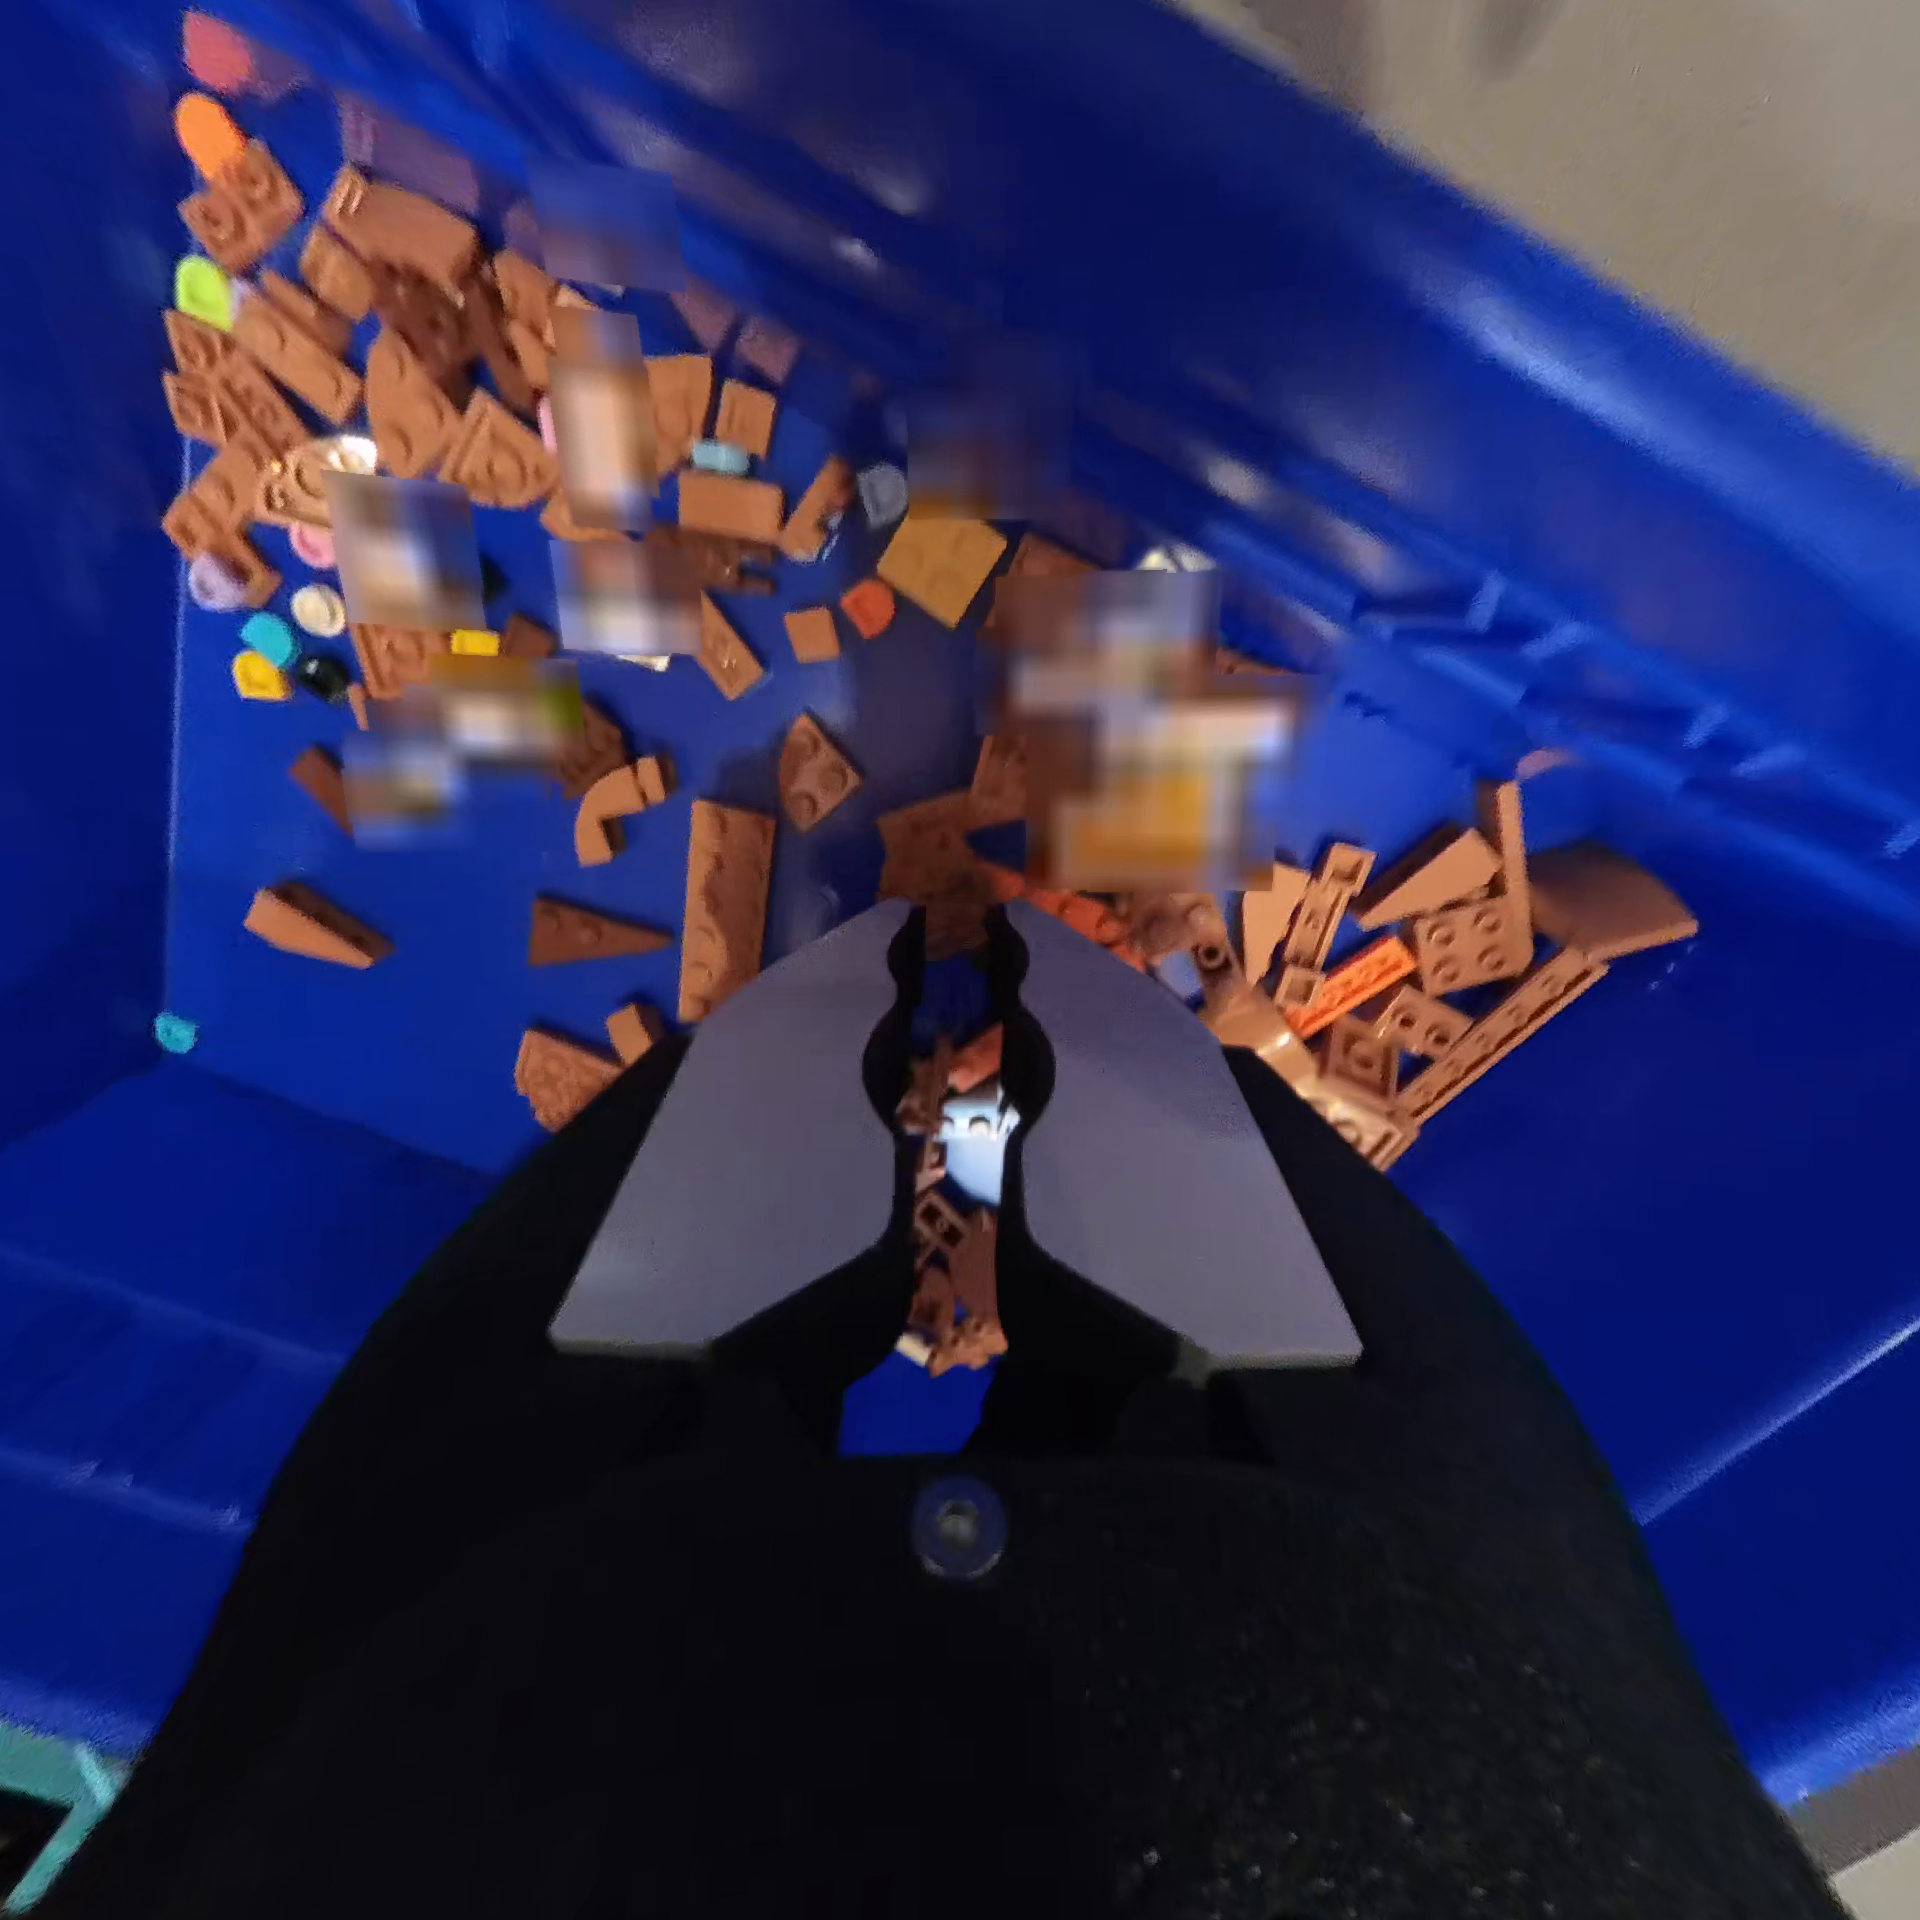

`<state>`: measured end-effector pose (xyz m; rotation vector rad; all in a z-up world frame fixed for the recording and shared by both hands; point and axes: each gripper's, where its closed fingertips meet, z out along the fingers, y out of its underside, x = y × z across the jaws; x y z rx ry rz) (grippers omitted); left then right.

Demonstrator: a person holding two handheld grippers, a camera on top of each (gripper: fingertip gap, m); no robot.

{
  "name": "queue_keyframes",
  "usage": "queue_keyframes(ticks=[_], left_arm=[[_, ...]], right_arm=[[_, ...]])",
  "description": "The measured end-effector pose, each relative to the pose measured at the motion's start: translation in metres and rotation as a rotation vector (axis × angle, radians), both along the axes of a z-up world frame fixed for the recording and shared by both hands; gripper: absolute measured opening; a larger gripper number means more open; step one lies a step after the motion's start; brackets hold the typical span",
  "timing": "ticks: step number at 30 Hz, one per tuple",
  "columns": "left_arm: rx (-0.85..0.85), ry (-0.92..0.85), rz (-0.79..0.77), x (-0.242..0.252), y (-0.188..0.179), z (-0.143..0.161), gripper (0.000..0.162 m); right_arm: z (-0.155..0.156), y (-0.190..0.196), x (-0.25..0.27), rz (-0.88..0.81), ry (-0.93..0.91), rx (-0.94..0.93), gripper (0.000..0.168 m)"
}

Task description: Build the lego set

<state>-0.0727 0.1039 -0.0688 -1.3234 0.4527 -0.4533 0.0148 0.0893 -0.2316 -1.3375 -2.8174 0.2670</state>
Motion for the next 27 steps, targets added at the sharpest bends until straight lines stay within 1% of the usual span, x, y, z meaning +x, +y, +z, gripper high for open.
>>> queue_keyframes(ticks=[1, 3, 7, 9, 11, 14, 17, 21, 24, 27], left_arm=[[0.0, -0.001, 0.0, 0.0, 0.0, 0.0, 0.012], [0.002, -0.002, 0.001, -0.001, 0.0, 0.001, 0.012], [0.004, -0.008, 0.002, -0.002, -0.001, 0.002, 0.012], [0.006, -0.008, 0.003, -0.002, -0.001, 0.003, 0.012], [0.007, -0.007, 0.005, -0.002, -0.001, 0.003, 0.012], [0.007, -0.005, 0.009, -0.003, 0.0, 0.002, 0.012], [0.004, -0.005, 0.015, -0.004, 0.001, 0.001, 0.012], [0.006, -0.01, 0.018, -0.006, 0.001, 0.002, 0.012], [0.008, -0.015, 0.016, -0.007, 0.0, 0.004, 0.012], [0.015, -0.018, 0.021, -0.008, 0.0, 0.006, 0.012]], right_arm=[[-0.003, -0.002, -0.001, 0.005, -0.003, 0.0, 0.011], [-0.003, -0.001, 0.002, 0.008, -0.018, 0.004, 0.012], [-0.009, 0.011, 0.035, 0.018, -0.197, 0.048, 0.011], [-0.005, 0.016, 0.041, 0.01, -0.215, 0.05, 0.011], [-0.001, 0.019, 0.032, -0.004, -0.157, 0.053, 0.011], [0.004, 0.007, 0.002, -0.04, -0.017, -0.025, 0.011], [-0.002, 0.01, -0.013, -0.045, 0.045, 0.026, 0.011], [-0.01, 0.009, -0.002, -0.047, -0.032, 0.003, 0.011], [-0.01, 0.016, 0.018, -0.046, -0.141, 0.023, 0.011], [-0.005, 0.021, 0.024, -0.062, -0.156, 0.021, 0.012]])
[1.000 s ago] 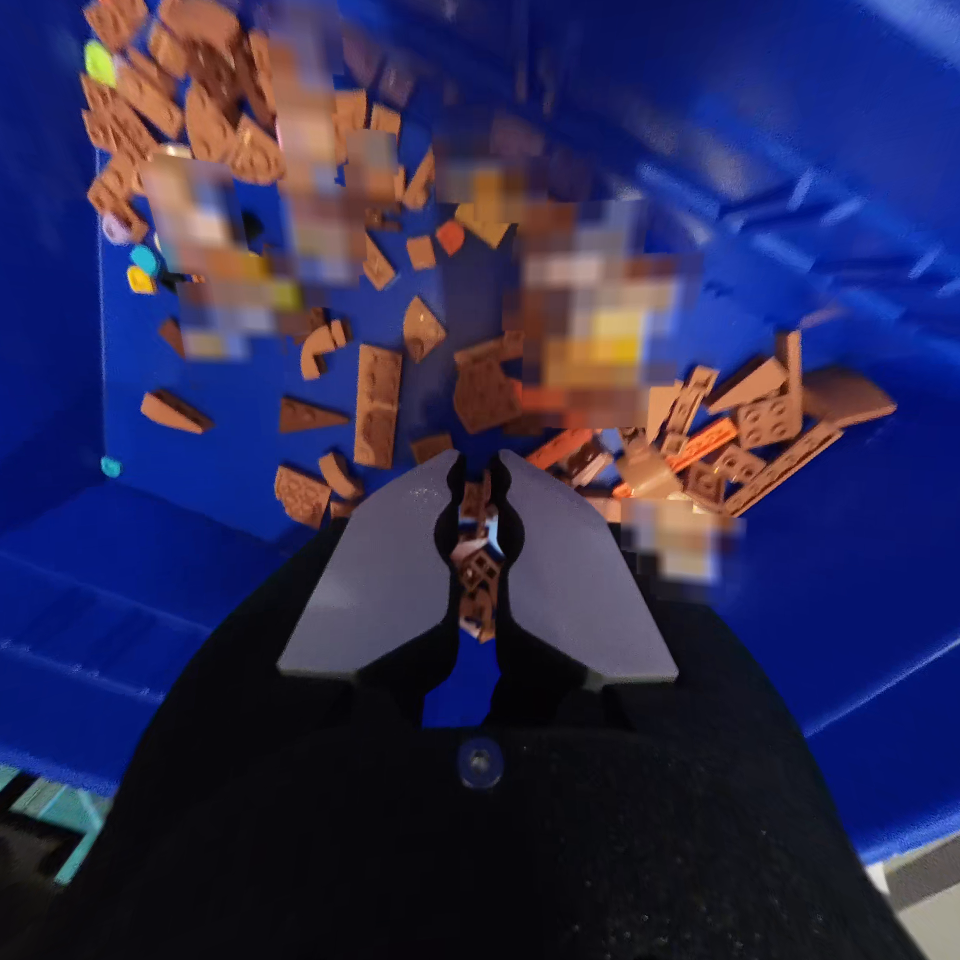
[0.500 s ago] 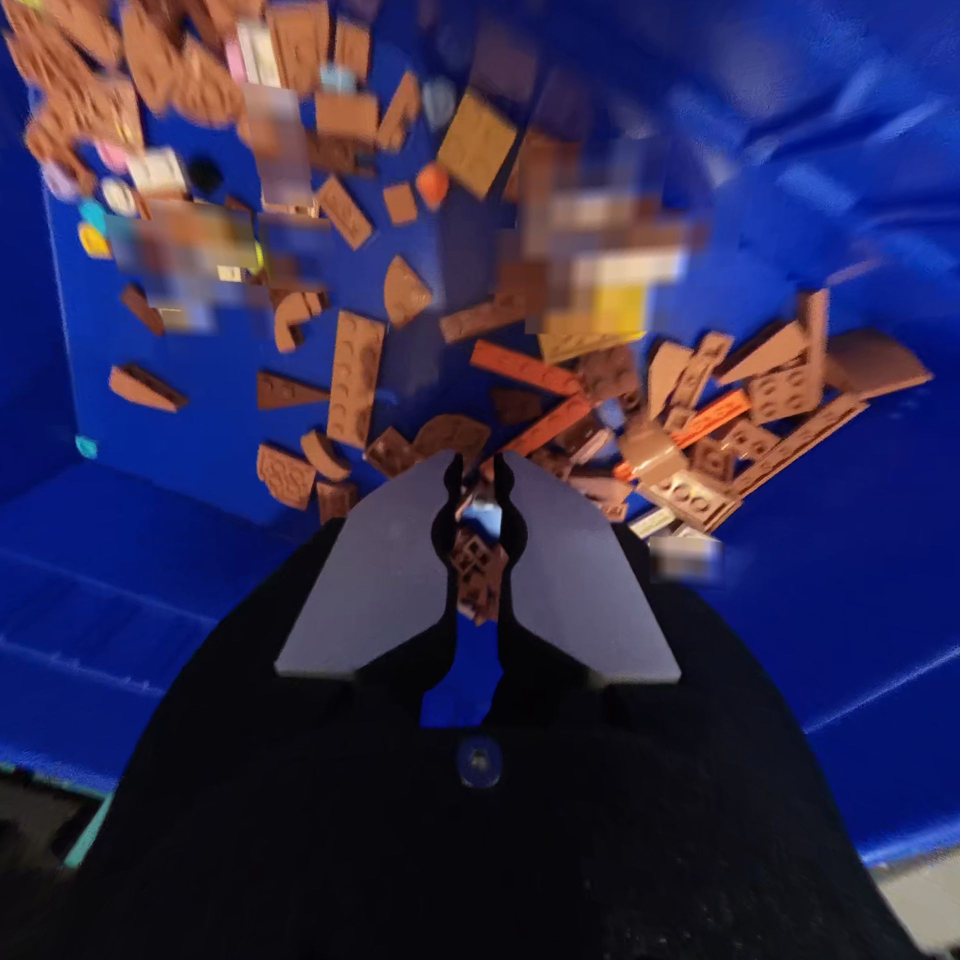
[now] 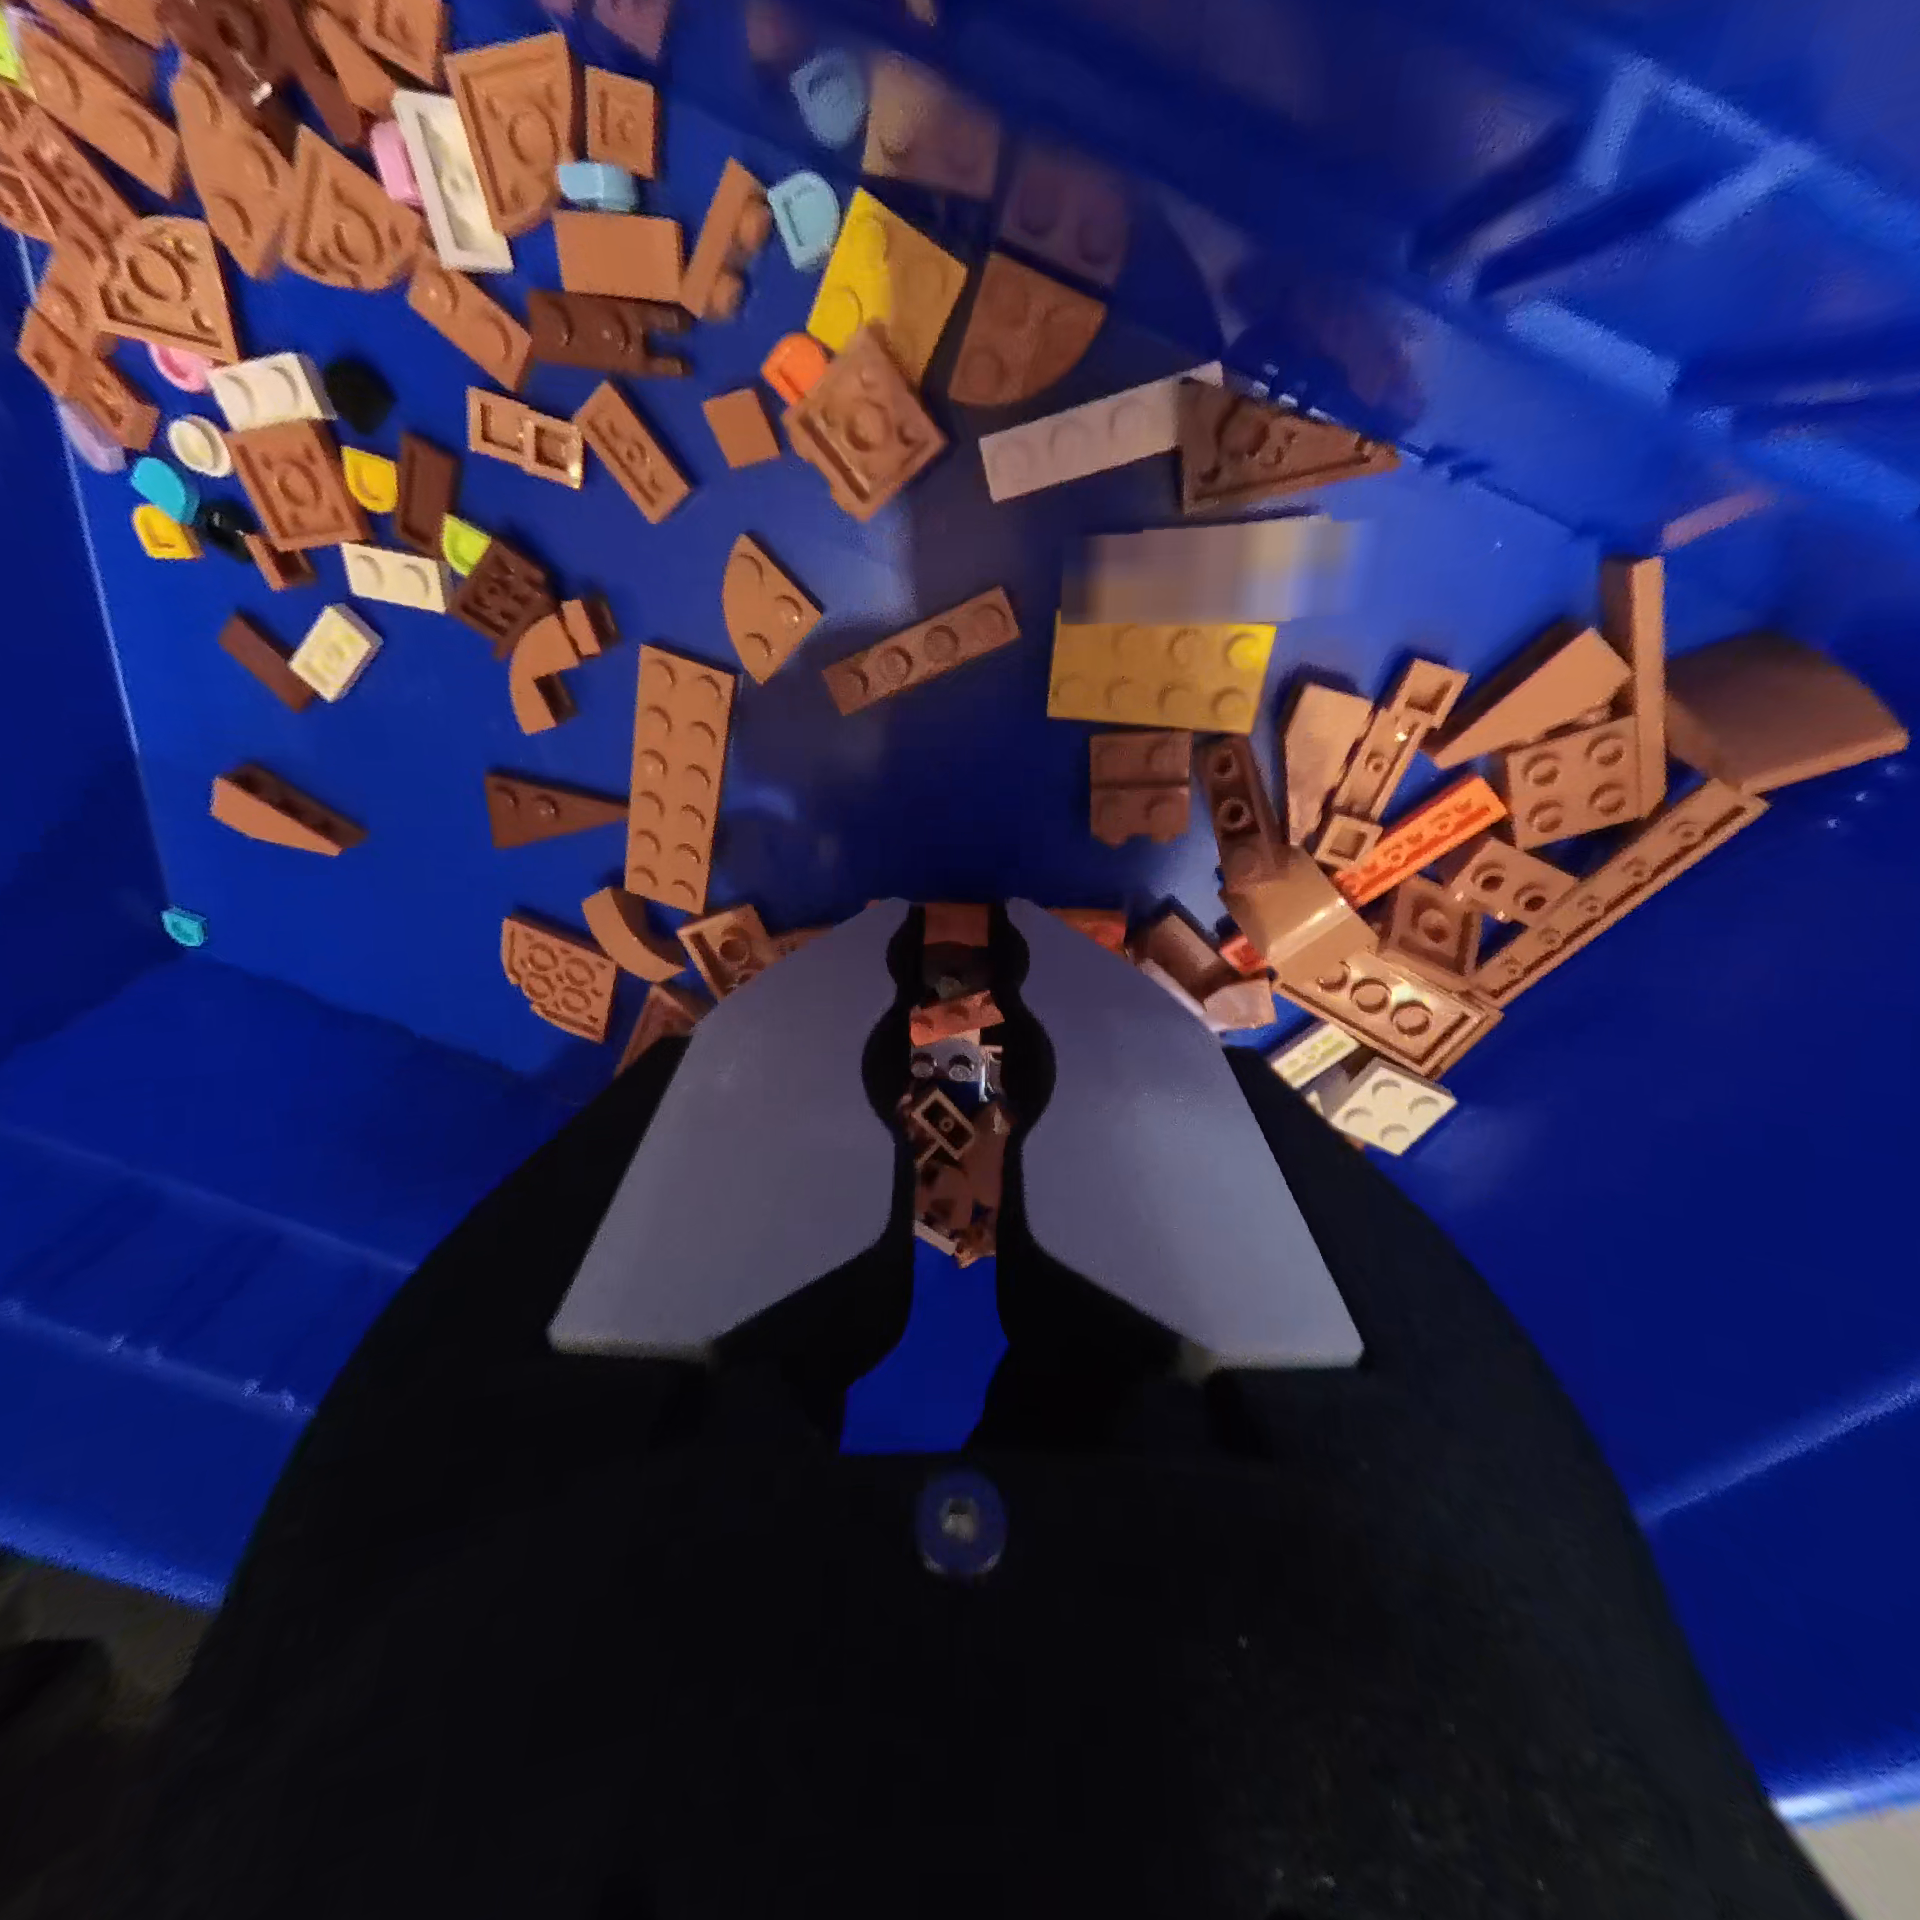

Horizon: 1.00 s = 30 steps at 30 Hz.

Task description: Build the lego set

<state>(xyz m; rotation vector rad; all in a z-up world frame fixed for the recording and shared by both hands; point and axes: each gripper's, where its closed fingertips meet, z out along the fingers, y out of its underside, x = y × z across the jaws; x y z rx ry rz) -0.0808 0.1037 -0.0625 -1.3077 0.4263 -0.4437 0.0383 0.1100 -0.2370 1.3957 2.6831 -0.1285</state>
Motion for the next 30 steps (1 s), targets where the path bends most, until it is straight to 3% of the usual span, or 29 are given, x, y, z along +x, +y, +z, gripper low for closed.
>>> queue_keyframes(ticks=[10, 20, 30], left_arm=[[-0.002, -0.002, 0.008, -0.002, 0.001, -0.001, 0.012], [0.0, -0.005, 0.009, -0.003, 0.001, 0.0, 0.012], [-0.003, -0.004, 0.01, -0.002, 0.002, -0.002, 0.012]], right_arm=[[0.01, 0.03, -0.043, -0.059, 0.229, 0.149, 0.013], [0.001, 0.04, 0.003, -0.07, -0.017, 0.148, 0.014], [0.024, 0.052, -0.037, -0.138, 0.238, 0.171, 0.015]])
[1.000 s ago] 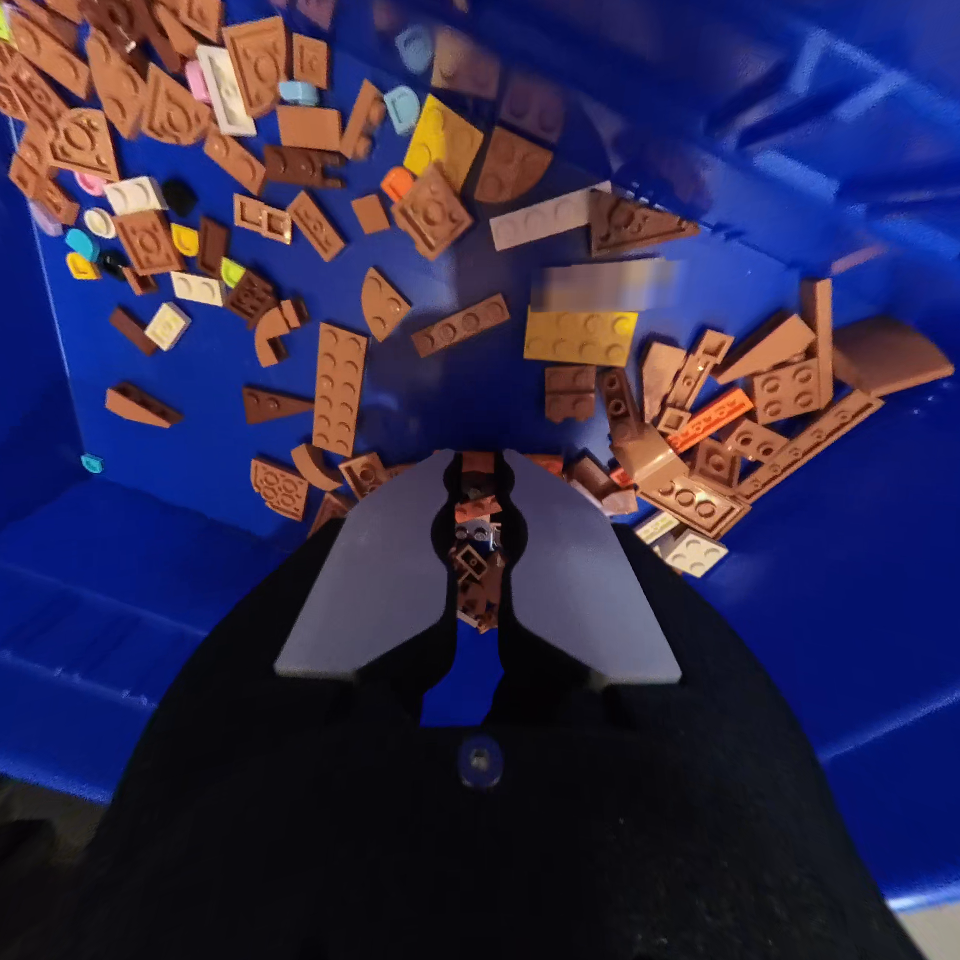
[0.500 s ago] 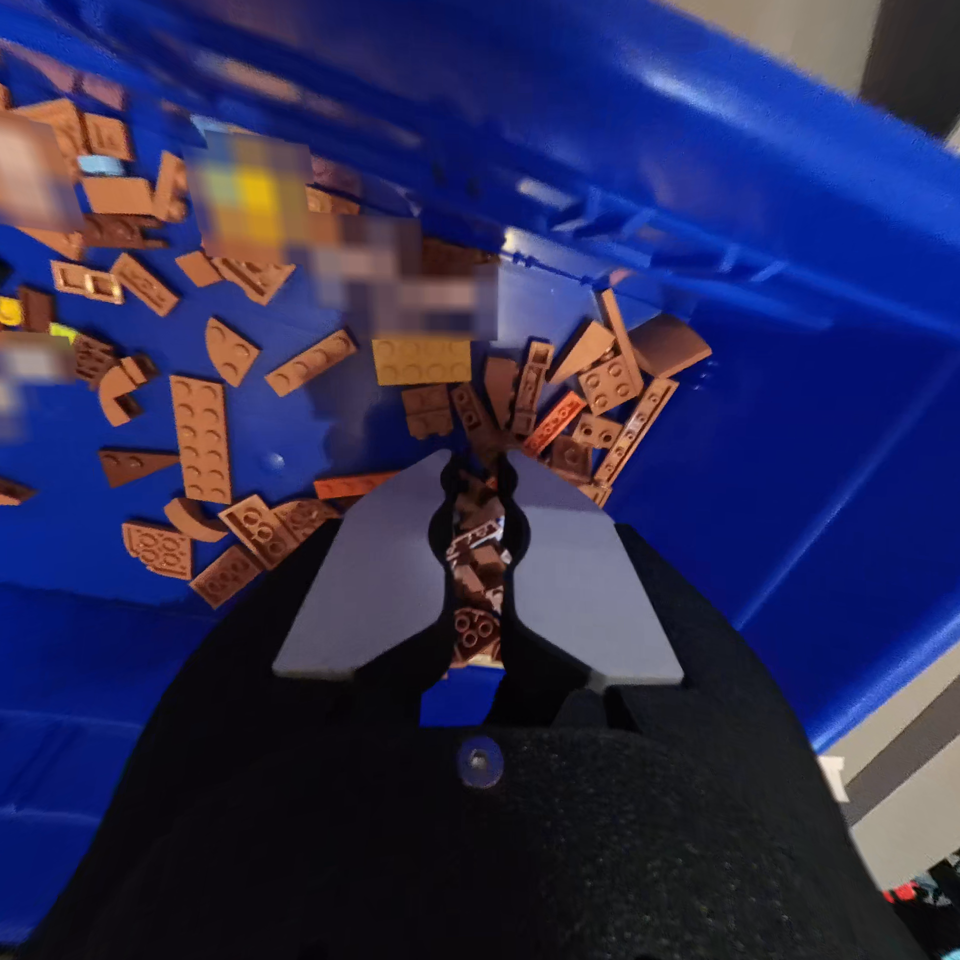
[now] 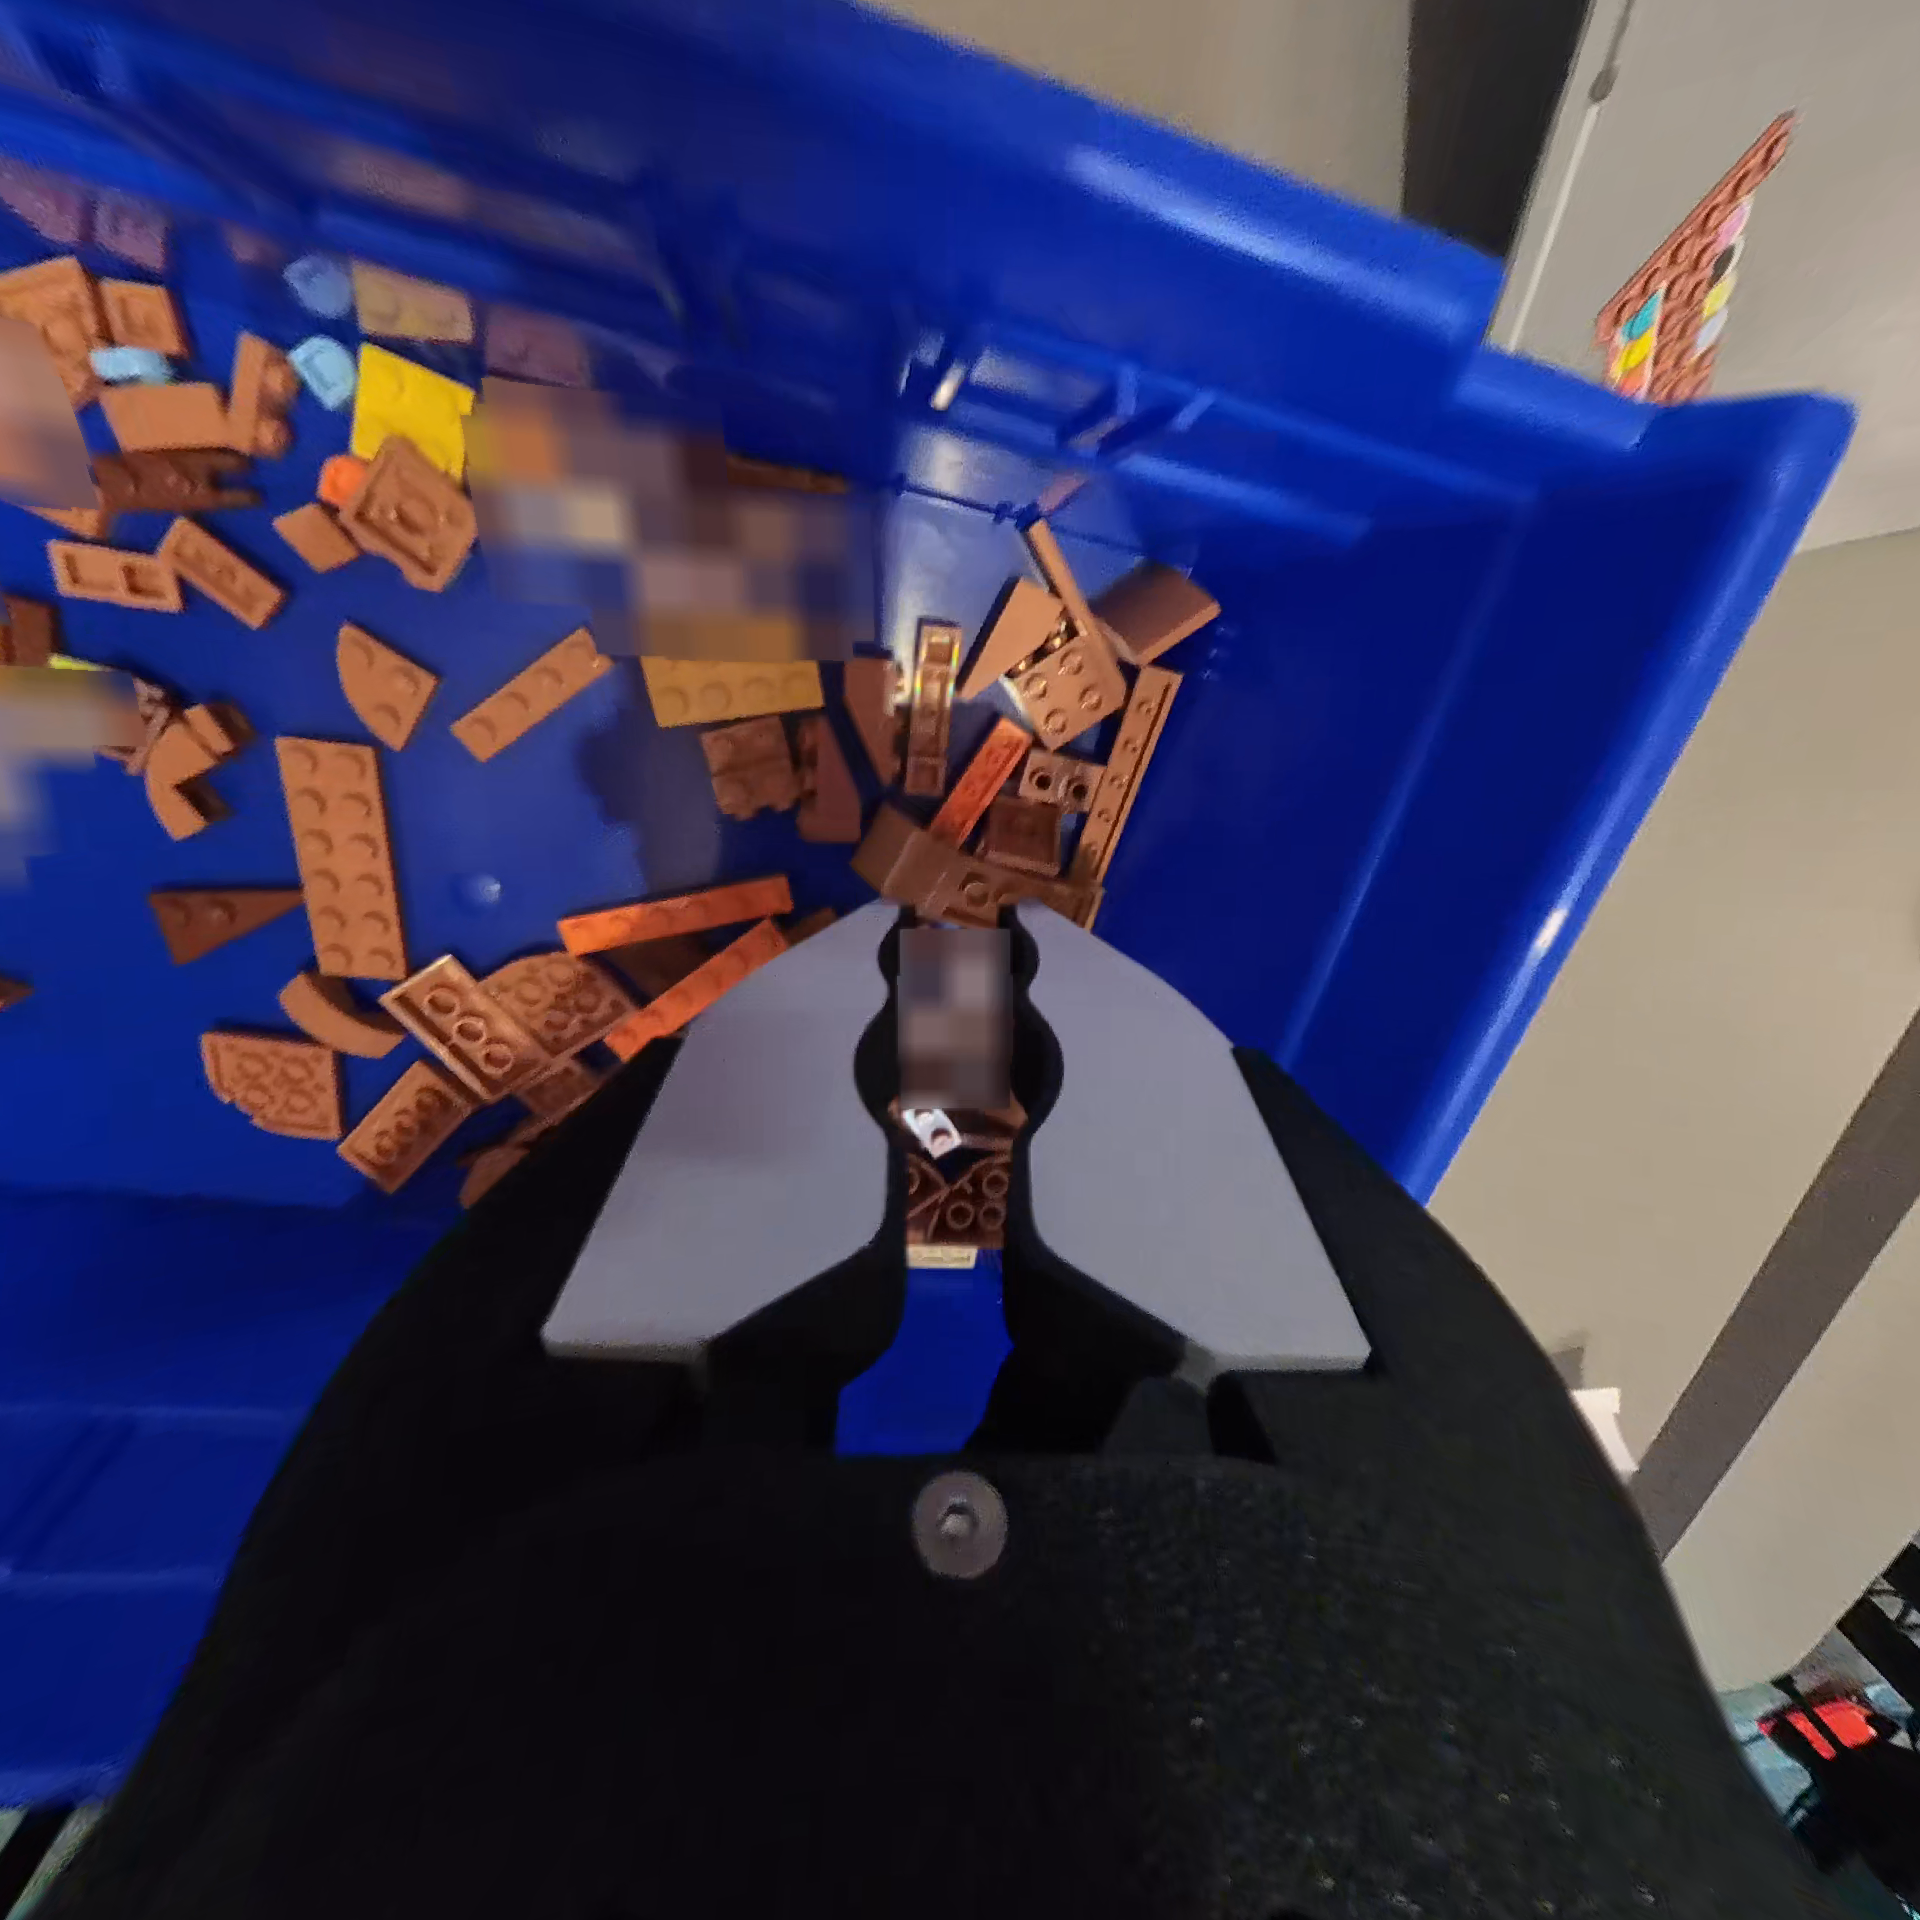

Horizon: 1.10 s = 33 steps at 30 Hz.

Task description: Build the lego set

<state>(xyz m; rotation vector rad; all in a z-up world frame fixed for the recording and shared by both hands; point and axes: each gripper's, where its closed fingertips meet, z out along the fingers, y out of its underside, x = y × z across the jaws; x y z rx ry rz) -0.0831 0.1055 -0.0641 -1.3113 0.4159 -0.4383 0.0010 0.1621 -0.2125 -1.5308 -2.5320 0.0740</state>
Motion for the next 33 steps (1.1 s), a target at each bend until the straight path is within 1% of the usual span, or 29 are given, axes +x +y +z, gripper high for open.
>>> queue_keyframes(ticks=[3, 7, 8, 9, 11, 14, 18, 26, 33], left_arm=[[0.001, 0.001, 0.002, 0.0, 0.0, 0.0, 0.012], [0.003, -0.003, 0.004, -0.002, 0.0, 0.001, 0.012], [0.003, -0.003, 0.004, -0.002, 0.0, 0.002, 0.012], [0.004, -0.003, 0.004, -0.002, -0.001, 0.002, 0.012], [0.004, -0.005, 0.003, -0.002, -0.001, 0.002, 0.012], [0.005, -0.005, 0.003, -0.002, -0.001, 0.002, 0.012], [0.003, -0.003, 0.004, -0.002, -0.001, 0.001, 0.012], [0.0, 0.0, 0.007, -0.002, 0.0, 0.0, 0.012], [-0.007, -0.002, -0.005, 0.0, -0.001, -0.001, 0.012]], right_arm=[[-0.008, -0.003, -0.007, -0.002, -0.002, -0.007, 0.016], [-0.025, -0.01, -0.003, 0.014, -0.064, -0.037, 0.017], [-0.026, -0.011, 0.0, 0.016, -0.08, -0.043, 0.01], [-0.027, -0.011, 0.005, 0.014, -0.111, -0.047, 0.015], [-0.029, -0.009, 0.019, 0.011, -0.18, -0.05, 0.015], [-0.026, -0.008, 0.027, 0.003, -0.183, -0.054, 0.015], [-0.012, -0.007, 0.024, -0.015, -0.111, -0.076, 0.014], [0.012, 0.006, 0.009, -0.053, 0.058, -0.013, 0.015], [0.044, 0.001, 0.023, -0.129, 0.213, 0.003, 0.011]])
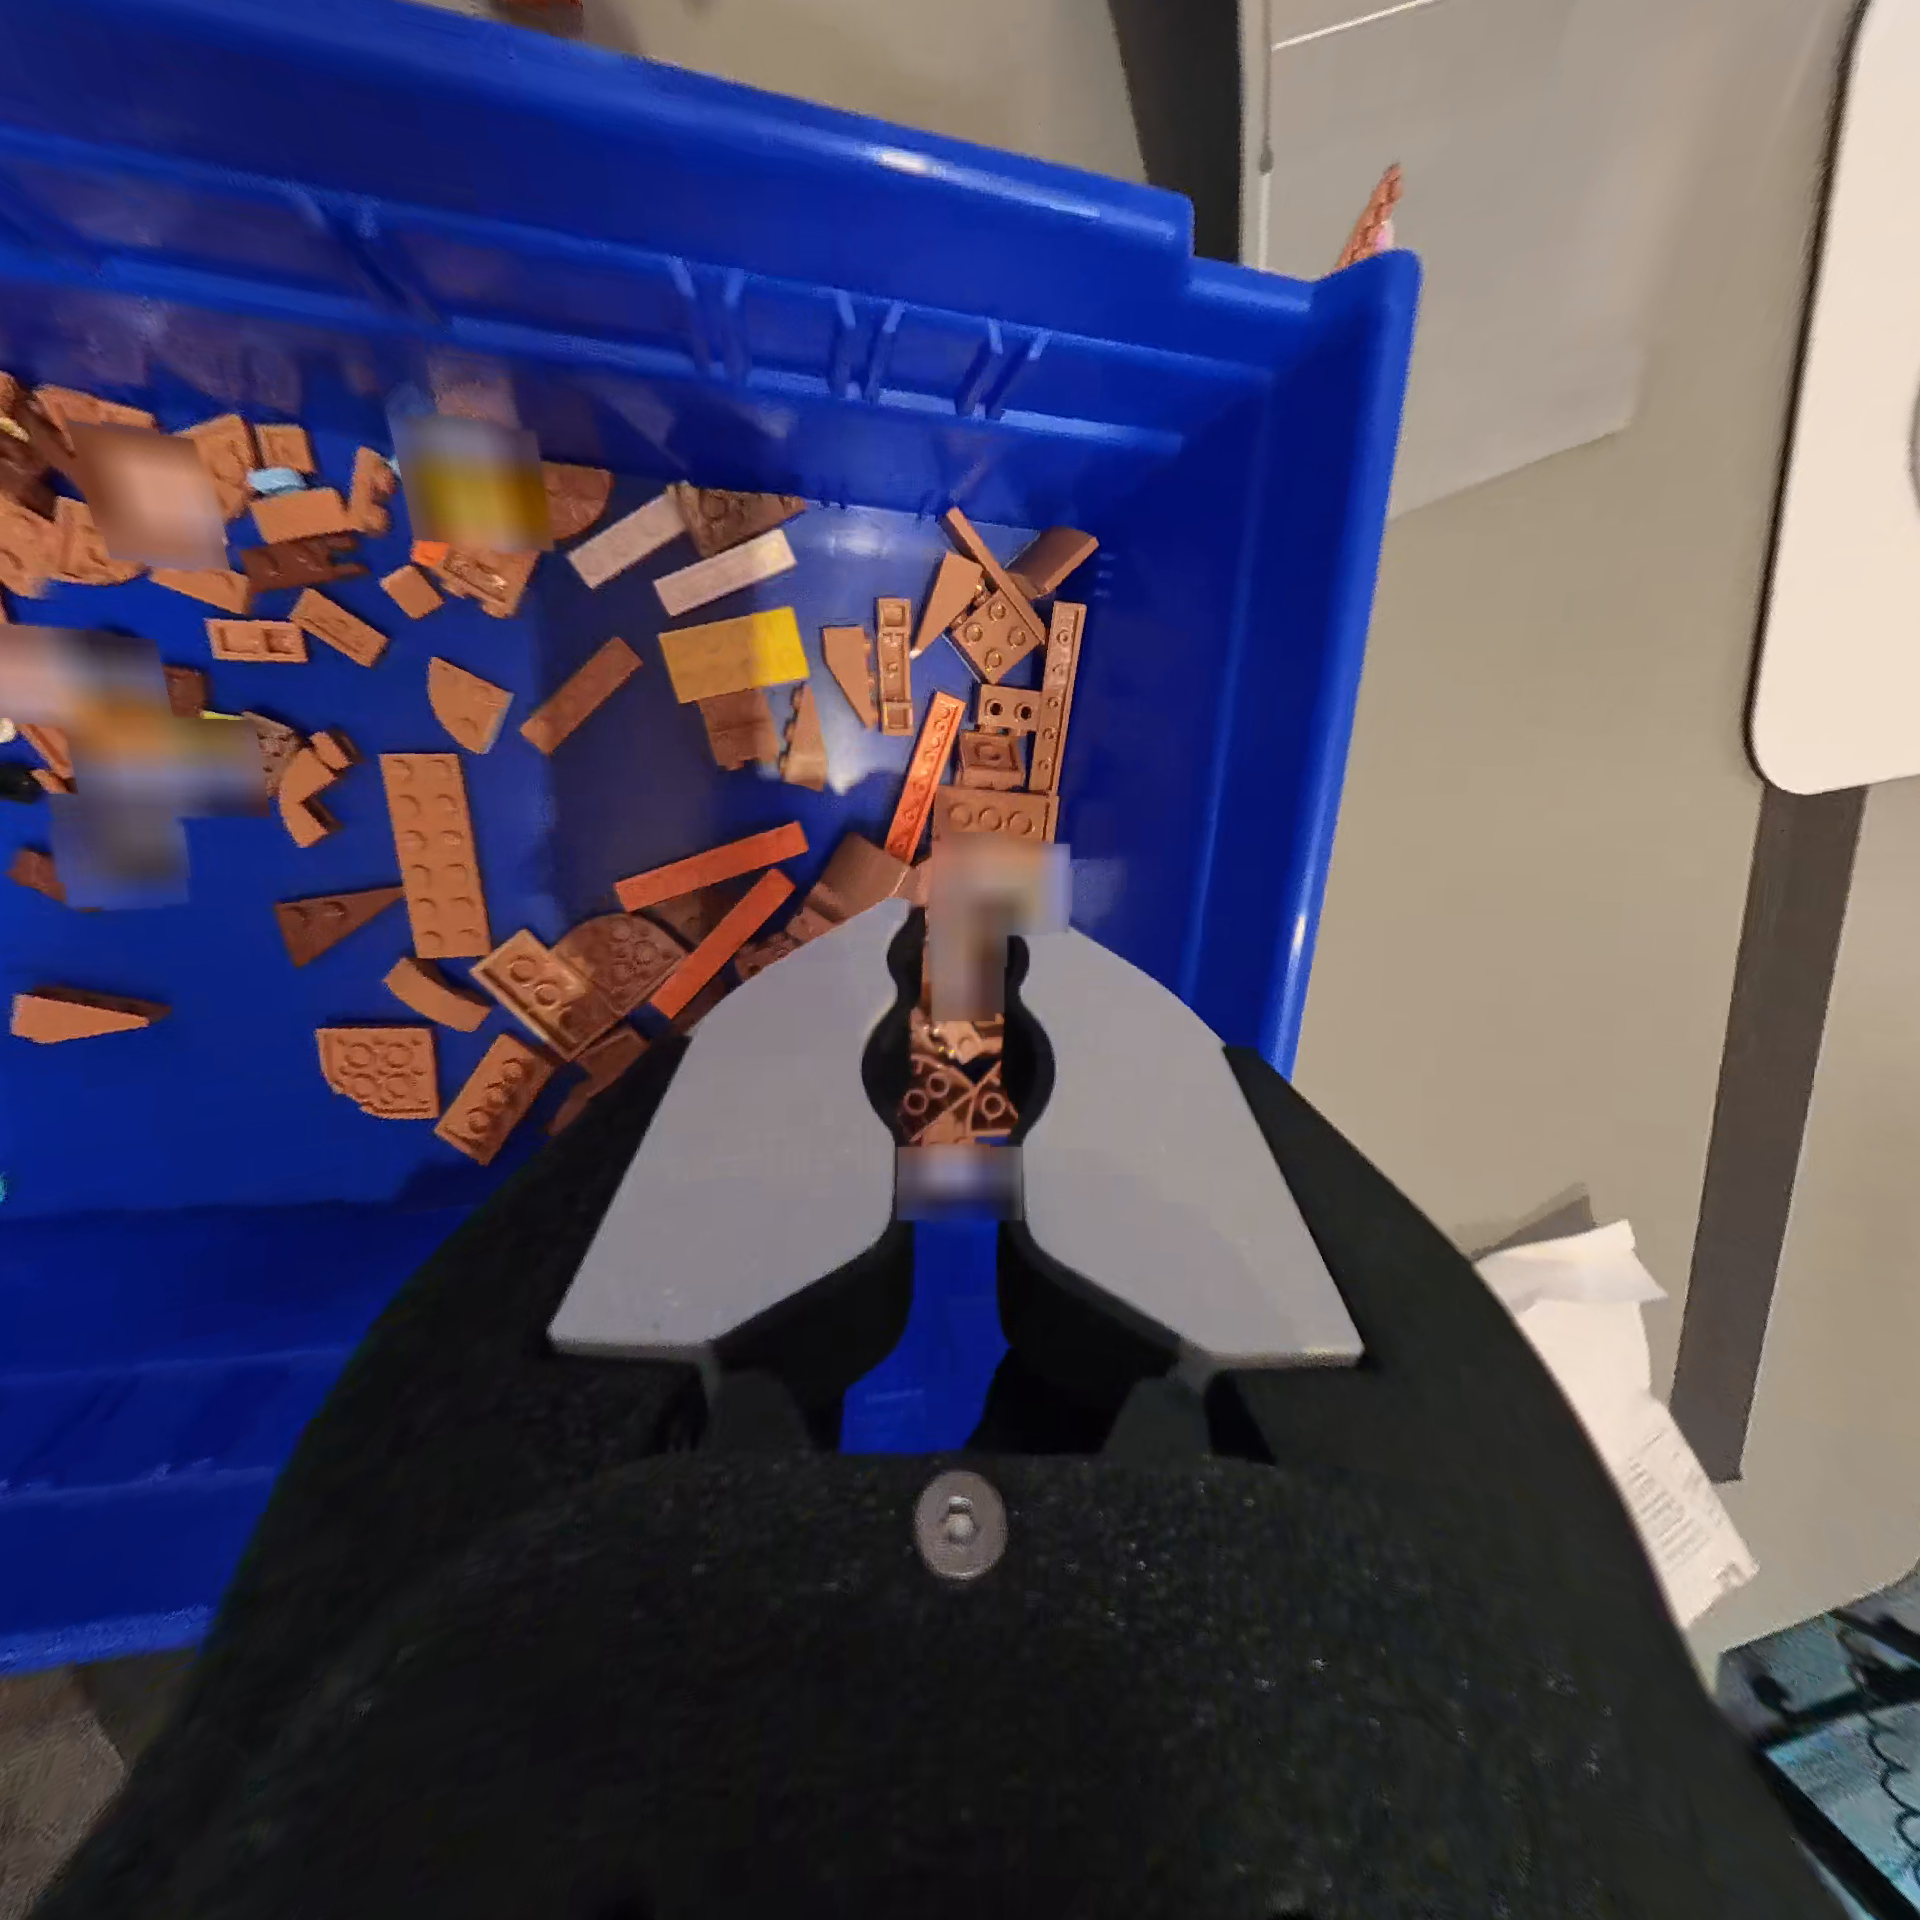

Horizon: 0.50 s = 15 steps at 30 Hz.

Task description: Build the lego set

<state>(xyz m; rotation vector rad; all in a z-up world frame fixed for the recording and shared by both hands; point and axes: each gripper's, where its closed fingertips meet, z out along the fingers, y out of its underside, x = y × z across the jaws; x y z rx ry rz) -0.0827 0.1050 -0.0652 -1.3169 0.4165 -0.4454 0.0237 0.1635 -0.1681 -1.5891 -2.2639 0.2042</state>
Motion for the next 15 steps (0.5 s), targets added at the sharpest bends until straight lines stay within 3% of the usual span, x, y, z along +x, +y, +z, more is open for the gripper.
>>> queue_keyframes(ticks=[10, 15], left_arm=[[-0.079, 0.021, -0.054, 0.012, 0.002, -0.016, 0.008], [-0.11, 0.024, -0.071, 0.017, 0.003, -0.022, 0.006]], right_arm=[[0.052, -0.017, 0.035, -0.149, 0.444, -0.015, 0.0], [0.053, -0.031, 0.052, -0.162, 0.487, -0.043, 0.0]])
